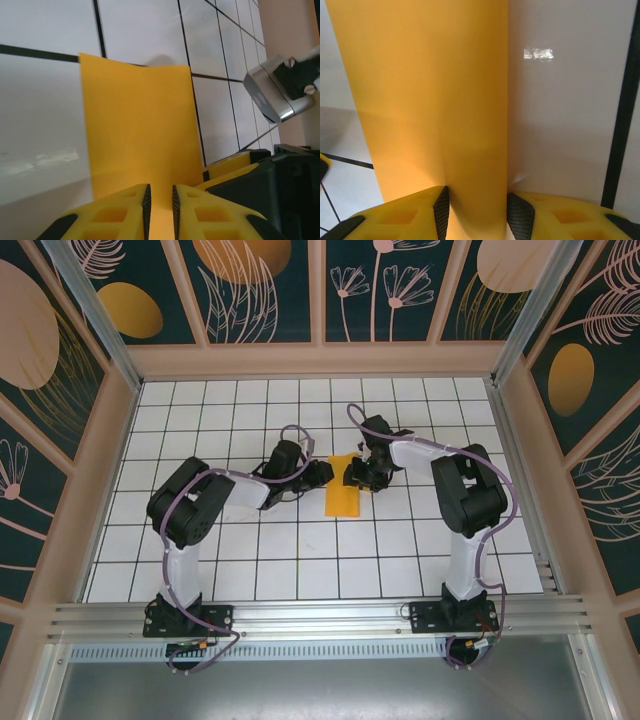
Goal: Fold a paper plane with a square sheet of paper (pick it up from the middle)
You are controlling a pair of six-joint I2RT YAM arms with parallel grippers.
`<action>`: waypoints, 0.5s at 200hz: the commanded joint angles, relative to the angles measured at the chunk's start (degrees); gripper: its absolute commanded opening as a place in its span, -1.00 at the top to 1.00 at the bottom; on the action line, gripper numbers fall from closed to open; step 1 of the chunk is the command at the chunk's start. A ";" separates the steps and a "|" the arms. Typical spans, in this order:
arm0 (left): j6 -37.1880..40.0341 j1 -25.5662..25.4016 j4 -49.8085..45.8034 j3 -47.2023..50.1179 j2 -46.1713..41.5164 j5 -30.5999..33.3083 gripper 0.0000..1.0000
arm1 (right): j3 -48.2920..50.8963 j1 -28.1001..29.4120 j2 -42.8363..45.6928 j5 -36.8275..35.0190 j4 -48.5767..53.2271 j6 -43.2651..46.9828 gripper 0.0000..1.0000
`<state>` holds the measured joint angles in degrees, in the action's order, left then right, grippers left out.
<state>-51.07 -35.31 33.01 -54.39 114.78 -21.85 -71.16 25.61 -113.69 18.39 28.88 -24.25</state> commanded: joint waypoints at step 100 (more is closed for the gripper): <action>1.14 -0.90 -8.15 -5.63 4.22 -1.53 0.76 | 5.68 0.02 -13.12 -11.12 -0.85 1.53 0.11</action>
<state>-51.03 -36.12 27.38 -58.30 117.75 -22.70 -71.24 25.61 -113.80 18.41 28.95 -24.29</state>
